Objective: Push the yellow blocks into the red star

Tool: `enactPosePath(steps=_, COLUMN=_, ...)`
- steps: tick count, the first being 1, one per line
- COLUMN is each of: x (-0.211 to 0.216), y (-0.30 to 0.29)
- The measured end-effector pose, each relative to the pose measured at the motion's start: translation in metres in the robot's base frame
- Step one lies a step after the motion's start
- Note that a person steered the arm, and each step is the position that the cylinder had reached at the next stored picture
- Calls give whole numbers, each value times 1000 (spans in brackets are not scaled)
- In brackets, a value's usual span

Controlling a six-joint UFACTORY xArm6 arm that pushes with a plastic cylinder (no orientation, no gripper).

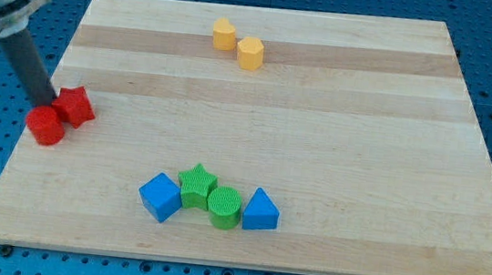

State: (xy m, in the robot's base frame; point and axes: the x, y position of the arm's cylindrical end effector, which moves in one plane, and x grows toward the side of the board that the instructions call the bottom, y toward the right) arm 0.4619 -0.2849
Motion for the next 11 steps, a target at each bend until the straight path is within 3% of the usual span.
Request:
enactPosePath(steps=2, x=64, y=10)
enactPosePath(steps=3, x=12, y=-19)
enactPosePath(steps=4, x=-3, y=-19)
enactPosePath(steps=6, x=-59, y=14)
enactPosePath(steps=7, x=-32, y=64)
enactPosePath(steps=8, x=25, y=64)
enactPosePath(steps=9, x=8, y=83)
enactPosePath(steps=11, x=-123, y=259)
